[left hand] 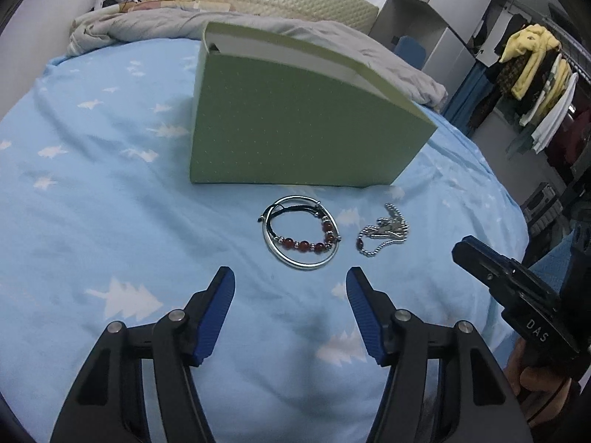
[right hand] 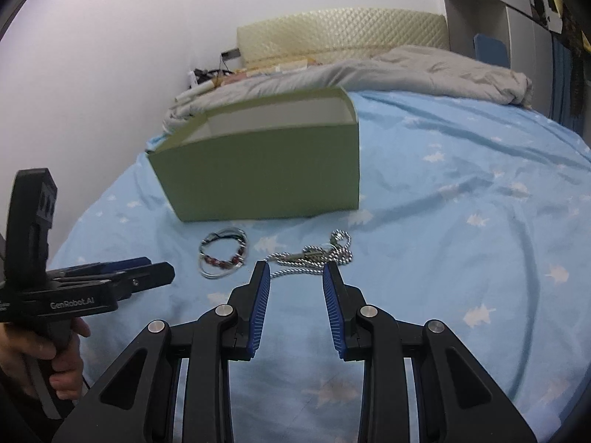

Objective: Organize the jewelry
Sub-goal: 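Move both open tools back from the box toward the remaining jewelry, then grasp the silver hoop bangle with the left tool while the right tool grasps a silver ball chain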

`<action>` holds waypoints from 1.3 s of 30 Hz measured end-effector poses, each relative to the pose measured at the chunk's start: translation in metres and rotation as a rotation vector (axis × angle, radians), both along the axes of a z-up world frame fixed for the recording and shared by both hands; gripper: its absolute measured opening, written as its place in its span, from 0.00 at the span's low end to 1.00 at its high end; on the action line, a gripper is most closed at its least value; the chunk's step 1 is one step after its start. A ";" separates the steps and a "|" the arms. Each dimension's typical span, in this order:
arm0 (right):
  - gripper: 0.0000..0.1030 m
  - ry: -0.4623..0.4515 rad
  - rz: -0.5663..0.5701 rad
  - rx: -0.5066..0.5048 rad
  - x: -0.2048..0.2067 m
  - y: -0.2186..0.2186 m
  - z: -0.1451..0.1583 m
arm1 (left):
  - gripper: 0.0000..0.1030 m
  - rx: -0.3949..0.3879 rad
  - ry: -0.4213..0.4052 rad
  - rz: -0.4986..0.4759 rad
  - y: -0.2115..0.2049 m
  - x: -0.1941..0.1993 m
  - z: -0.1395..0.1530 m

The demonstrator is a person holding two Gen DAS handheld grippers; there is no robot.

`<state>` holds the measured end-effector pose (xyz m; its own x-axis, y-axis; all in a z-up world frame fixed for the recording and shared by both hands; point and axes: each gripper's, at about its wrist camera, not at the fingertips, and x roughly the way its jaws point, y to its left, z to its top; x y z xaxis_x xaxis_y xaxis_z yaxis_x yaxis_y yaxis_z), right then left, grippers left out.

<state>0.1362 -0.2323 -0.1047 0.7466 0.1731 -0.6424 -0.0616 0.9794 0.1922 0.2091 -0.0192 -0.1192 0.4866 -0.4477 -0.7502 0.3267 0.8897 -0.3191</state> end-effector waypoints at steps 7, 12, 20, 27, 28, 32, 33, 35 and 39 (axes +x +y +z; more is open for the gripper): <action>0.26 0.022 0.025 0.009 0.036 -0.006 -0.022 | 0.51 0.028 0.027 0.008 -0.011 0.024 -0.023; 0.26 0.022 0.047 -0.011 0.055 -0.004 -0.030 | 0.50 0.070 -0.002 -0.013 -0.023 0.027 -0.028; 0.27 0.066 0.090 -0.006 0.064 -0.001 -0.046 | 0.50 0.109 0.016 -0.013 -0.030 0.032 -0.035; 0.27 0.072 0.128 -0.036 0.065 0.007 -0.048 | 0.38 0.131 0.021 0.001 -0.036 0.037 -0.038; 0.23 0.070 0.128 -0.039 0.065 0.008 -0.048 | 0.34 0.132 0.019 0.002 -0.035 0.036 -0.039; 0.14 0.072 0.132 -0.048 0.064 0.008 -0.048 | 0.14 0.095 0.030 0.022 -0.029 0.039 -0.039; 0.10 0.070 0.132 -0.050 0.064 0.008 -0.048 | 0.10 0.085 0.033 0.028 -0.027 0.040 -0.039; 0.09 0.065 0.131 -0.048 0.063 0.007 -0.046 | 0.07 0.062 0.044 0.033 -0.023 0.040 -0.039; 0.06 0.051 0.132 -0.043 0.058 0.008 -0.041 | 0.03 0.038 0.051 0.042 -0.020 0.040 -0.036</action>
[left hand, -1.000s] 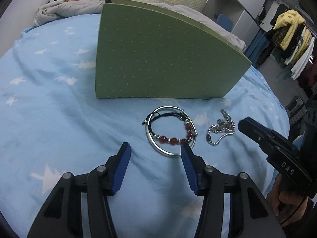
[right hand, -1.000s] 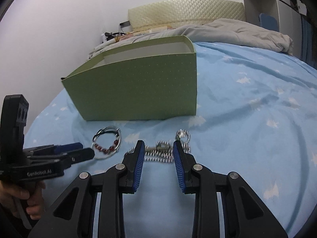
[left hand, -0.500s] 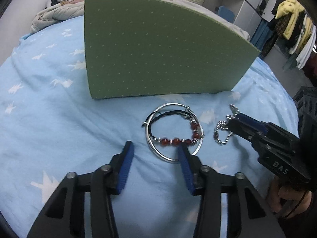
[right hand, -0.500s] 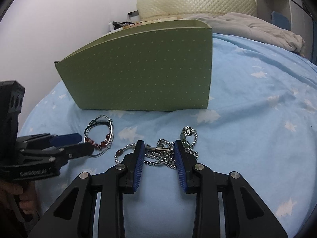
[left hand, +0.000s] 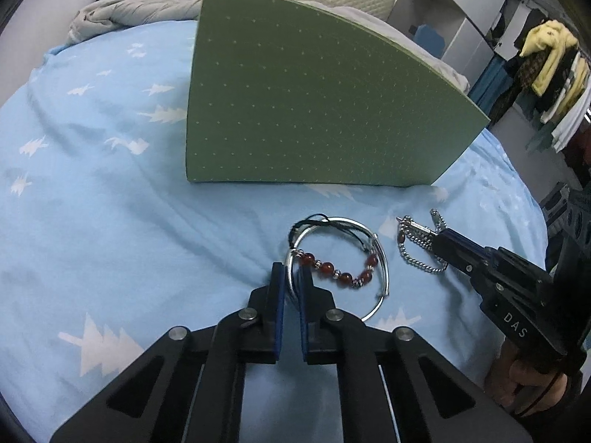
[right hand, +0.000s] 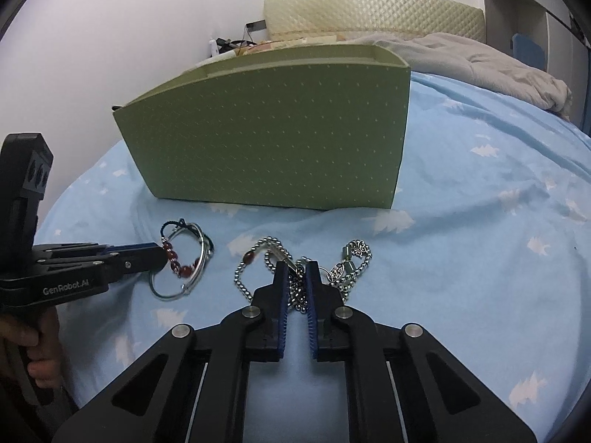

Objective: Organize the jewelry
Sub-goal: 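Grasp the silver hoop bangle with the left tool while the right tool grasps a silver ball chain, then carry the hoop bangle and ball chain over the green box and open both tools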

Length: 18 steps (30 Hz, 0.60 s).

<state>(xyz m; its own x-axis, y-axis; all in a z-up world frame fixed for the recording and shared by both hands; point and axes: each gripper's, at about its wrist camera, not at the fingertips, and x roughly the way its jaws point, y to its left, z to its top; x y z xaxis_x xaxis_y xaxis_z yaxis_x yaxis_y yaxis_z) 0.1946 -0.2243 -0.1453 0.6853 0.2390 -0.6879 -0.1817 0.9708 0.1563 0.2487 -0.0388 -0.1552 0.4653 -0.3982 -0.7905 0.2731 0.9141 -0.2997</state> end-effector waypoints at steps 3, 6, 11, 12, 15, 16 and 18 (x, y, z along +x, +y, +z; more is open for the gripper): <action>0.05 -0.015 -0.002 0.008 -0.005 0.000 0.006 | 0.02 -0.017 0.008 -0.003 0.002 -0.003 0.003; 0.05 -0.022 -0.011 0.009 -0.008 0.001 0.011 | 0.02 -0.031 0.010 -0.004 0.009 -0.009 0.011; 0.04 -0.027 -0.028 0.007 -0.016 0.002 0.021 | 0.02 -0.044 -0.004 -0.009 0.012 -0.017 0.025; 0.04 -0.026 -0.026 0.002 -0.017 0.004 0.022 | 0.02 -0.046 -0.010 -0.011 0.013 -0.020 0.029; 0.04 -0.014 -0.026 -0.018 -0.017 0.005 0.019 | 0.02 -0.052 -0.024 -0.012 0.016 -0.025 0.039; 0.05 0.000 -0.033 -0.011 -0.015 0.004 0.017 | 0.01 -0.050 -0.030 -0.012 0.017 -0.027 0.042; 0.07 0.017 -0.034 -0.002 -0.012 0.002 0.014 | 0.01 -0.046 -0.041 -0.009 0.019 -0.030 0.046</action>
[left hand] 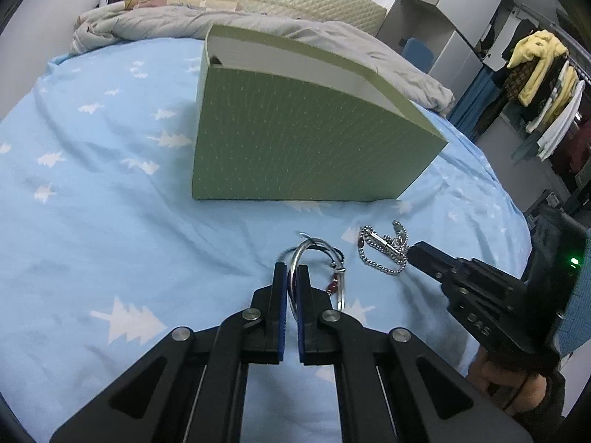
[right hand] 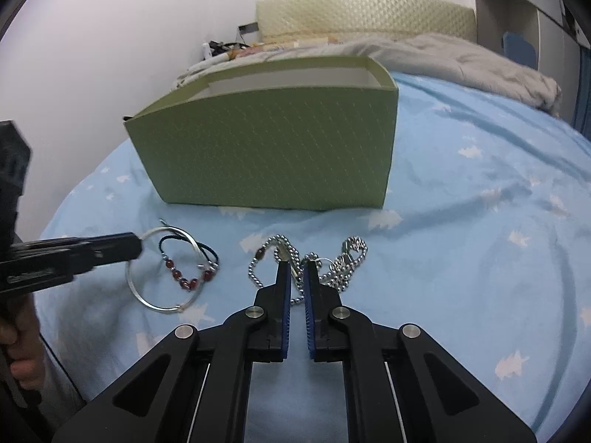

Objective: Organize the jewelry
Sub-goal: 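Carry the hoop bangle and ball chain over the green box and open both tools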

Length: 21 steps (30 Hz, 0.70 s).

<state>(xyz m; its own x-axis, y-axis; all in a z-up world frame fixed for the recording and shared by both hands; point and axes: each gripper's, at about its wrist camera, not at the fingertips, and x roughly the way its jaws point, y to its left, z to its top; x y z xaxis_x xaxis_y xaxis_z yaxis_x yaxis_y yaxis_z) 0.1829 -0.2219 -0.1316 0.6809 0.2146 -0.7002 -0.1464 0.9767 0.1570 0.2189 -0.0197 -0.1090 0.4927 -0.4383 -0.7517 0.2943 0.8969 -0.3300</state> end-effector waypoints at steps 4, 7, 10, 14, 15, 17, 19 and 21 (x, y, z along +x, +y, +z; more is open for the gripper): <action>0.26 -0.004 0.023 -0.011 0.006 0.001 -0.003 | 0.01 -0.001 -0.006 0.005 0.003 -0.003 0.002; 0.23 0.000 0.042 -0.023 0.010 0.003 -0.006 | 0.01 -0.003 -0.005 0.005 0.004 -0.002 0.001; 0.20 0.016 0.062 -0.038 0.018 0.008 -0.011 | 0.01 -0.005 -0.001 0.001 0.003 0.000 -0.001; 0.08 0.030 0.068 -0.117 0.023 0.016 -0.018 | 0.01 -0.007 0.010 -0.001 0.002 0.004 -0.005; 0.07 0.031 0.066 -0.125 0.022 0.017 -0.017 | 0.01 -0.007 0.011 -0.002 0.002 0.005 -0.006; 0.06 0.030 0.055 -0.109 0.021 0.015 -0.014 | 0.01 -0.009 0.013 -0.004 0.002 0.006 -0.006; 0.04 0.029 0.039 -0.068 0.018 0.010 -0.009 | 0.01 -0.006 0.008 -0.008 0.000 0.007 -0.003; 0.04 0.017 0.025 -0.052 0.013 0.008 -0.003 | 0.01 -0.002 -0.001 -0.012 -0.002 0.006 0.001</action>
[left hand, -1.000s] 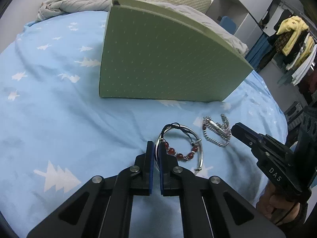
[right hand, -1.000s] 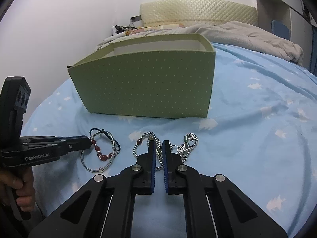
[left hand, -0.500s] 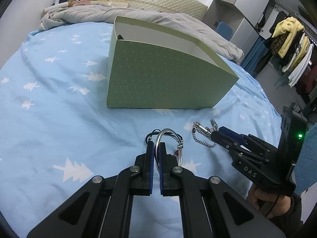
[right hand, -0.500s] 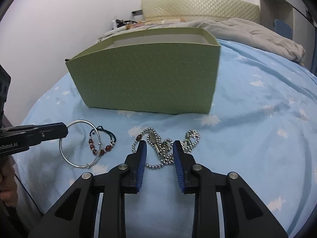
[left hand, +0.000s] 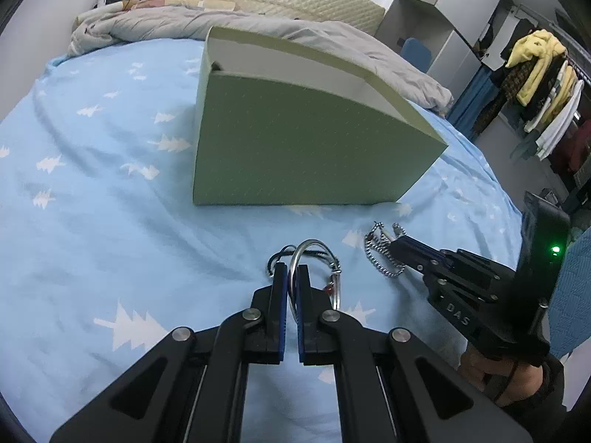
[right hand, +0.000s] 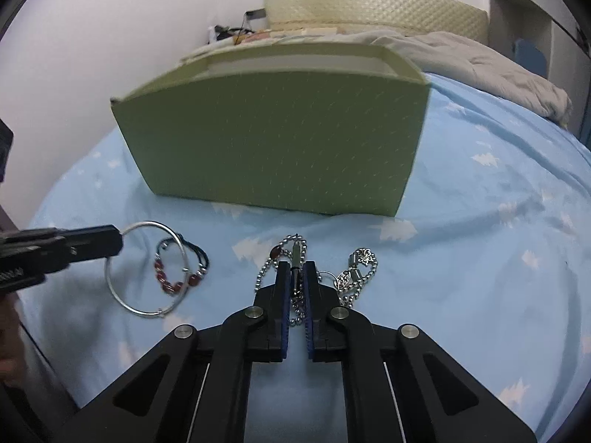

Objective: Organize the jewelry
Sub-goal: 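Carry the hoop bangle and ball chain over the green box and open both tools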

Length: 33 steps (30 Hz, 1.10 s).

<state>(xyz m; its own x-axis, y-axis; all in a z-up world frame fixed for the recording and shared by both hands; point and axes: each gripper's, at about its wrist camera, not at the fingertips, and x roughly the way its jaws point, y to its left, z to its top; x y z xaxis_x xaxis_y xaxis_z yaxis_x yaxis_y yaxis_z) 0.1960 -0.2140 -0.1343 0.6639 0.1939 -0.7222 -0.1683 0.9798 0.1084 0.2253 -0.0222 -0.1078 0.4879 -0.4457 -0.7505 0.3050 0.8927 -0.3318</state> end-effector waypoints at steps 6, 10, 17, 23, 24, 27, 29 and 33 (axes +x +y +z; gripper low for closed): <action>0.04 -0.021 -0.026 0.003 -0.016 0.003 0.024 | 0.01 0.014 -0.034 -0.006 -0.005 -0.006 0.018; 0.04 0.026 -0.049 -0.003 -0.025 0.006 0.030 | 0.01 0.033 -0.052 -0.009 -0.006 -0.012 0.029; 0.04 0.065 -0.090 0.018 -0.045 0.007 0.040 | 0.01 0.043 -0.062 -0.002 -0.001 -0.024 0.044; 0.04 0.011 -0.101 0.012 -0.052 0.011 0.072 | 0.01 0.052 -0.089 0.005 0.002 -0.030 0.064; 0.04 -0.001 -0.104 0.011 -0.052 0.013 0.078 | 0.01 0.053 -0.096 0.006 0.002 -0.030 0.068; 0.04 -0.035 -0.112 0.016 -0.052 0.012 0.094 | 0.01 0.054 -0.116 0.009 0.004 -0.030 0.079; 0.04 -0.057 -0.116 0.026 -0.050 0.010 0.104 | 0.01 0.049 -0.130 0.009 0.004 -0.027 0.088; 0.04 -0.101 -0.129 0.044 -0.042 0.006 0.124 | 0.01 0.053 -0.171 0.009 0.003 -0.016 0.108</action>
